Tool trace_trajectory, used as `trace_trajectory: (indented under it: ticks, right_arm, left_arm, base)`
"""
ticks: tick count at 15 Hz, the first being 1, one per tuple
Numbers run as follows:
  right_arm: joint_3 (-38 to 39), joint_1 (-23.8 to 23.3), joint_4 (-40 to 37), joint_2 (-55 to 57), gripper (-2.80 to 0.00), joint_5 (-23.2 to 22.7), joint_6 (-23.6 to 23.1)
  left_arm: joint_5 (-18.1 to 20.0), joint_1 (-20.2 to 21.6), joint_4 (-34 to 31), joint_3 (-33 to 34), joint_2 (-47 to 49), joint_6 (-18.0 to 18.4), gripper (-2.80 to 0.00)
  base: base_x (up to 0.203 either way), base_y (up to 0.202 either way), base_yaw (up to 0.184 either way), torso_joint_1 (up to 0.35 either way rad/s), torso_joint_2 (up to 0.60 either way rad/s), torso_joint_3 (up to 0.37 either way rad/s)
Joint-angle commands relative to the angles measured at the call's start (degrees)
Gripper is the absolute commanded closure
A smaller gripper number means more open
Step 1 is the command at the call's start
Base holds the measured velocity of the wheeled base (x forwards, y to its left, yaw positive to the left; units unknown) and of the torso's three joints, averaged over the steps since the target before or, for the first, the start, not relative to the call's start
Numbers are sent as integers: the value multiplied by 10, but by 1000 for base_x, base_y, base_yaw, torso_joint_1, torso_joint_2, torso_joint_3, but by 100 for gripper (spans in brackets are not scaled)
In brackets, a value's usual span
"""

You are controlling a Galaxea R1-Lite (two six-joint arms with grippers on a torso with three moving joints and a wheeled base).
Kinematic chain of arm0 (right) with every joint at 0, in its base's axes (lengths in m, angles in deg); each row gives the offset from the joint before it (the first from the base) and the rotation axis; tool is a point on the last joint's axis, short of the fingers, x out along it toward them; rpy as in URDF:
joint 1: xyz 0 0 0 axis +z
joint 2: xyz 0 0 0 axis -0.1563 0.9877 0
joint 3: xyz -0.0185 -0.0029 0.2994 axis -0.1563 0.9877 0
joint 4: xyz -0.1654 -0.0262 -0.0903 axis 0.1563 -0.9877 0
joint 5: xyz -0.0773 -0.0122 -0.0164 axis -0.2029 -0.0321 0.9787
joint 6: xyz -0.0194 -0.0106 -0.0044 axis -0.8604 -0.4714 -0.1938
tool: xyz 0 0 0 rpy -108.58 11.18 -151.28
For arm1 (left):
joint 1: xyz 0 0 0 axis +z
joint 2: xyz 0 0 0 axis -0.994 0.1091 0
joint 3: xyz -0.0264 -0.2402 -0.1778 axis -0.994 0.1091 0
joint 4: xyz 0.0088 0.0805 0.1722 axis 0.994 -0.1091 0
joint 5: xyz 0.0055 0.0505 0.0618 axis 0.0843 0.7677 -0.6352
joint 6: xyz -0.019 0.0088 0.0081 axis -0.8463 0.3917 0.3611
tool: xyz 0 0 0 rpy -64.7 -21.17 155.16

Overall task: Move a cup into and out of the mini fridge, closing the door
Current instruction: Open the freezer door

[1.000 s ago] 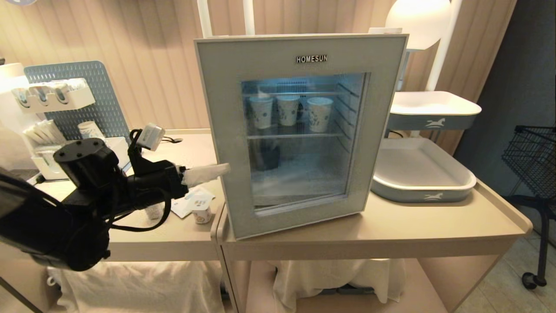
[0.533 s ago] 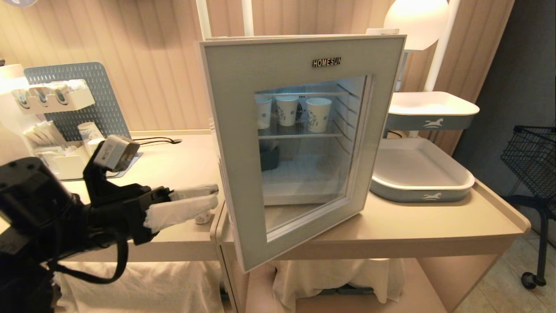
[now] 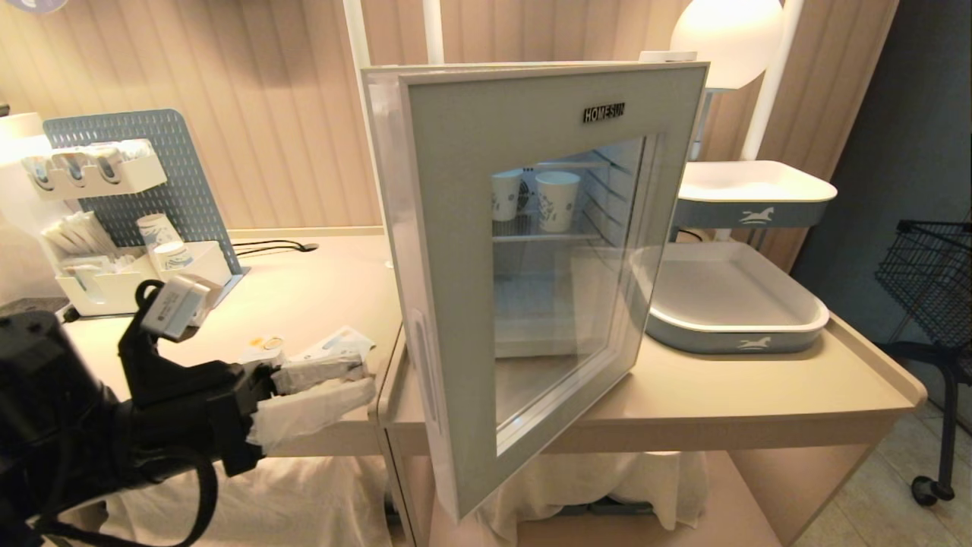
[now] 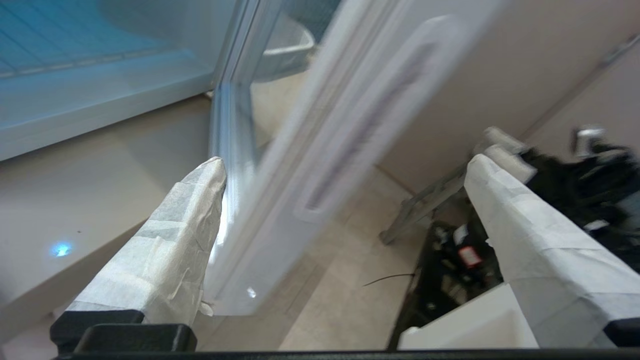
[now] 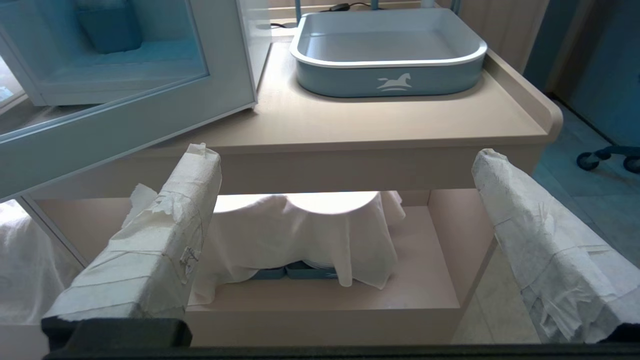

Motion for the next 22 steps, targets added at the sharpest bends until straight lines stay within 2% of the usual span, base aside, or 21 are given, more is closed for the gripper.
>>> trace_trajectory:
  ticks: [1,3,6,7,8,9,11,16,22]
  right_arm:
    - [0,0,0,1,-280,0,0]
    - [0,0,0,1,-280,0,0]
    - [0,0,0,1,-280,0,0]
    - [0,0,0,1,-280,0,0]
    - [0,0,0,1,-280,0,0]
    - [0,0,0,1,-280,0,0]
    - [0,0,0,1,-280,0,0]
    - [0,0,0,1,-280,0,0]
    - [0,0,0,1,-280,0,0]
  left_arm:
    - [-26,-44,-1,-20,64,15,-280]
    - [-63,-89,-3,-37,106,22,-280]
    - [-129,-105,1,-43,142,39,-280]
    - [-145,-105,4,-27,143,49,0]
    - [-169,-105,6,-24,141,68,0]
    - [-169,-104,5,-24,135,61,0]
    - [-162,-105,6,-18,118,48,0]
    - [-136,-110,4,-10,86,46,0]
    - [-124,-120,3,45,8,46,0]
  base:
    - [0,0,0,0,0,0]
    - [0,0,0,0,0,0]
    - [0,0,0,0,0,0]
    - [0,0,0,0,0,0]
    - [0,0,0,0,0,0]
    - [0,0,0,0,0,0]
    - [0,0,0,0,0,0]
    - [0,0,0,0,0,0]
    - [0,0,0,0,0,0]
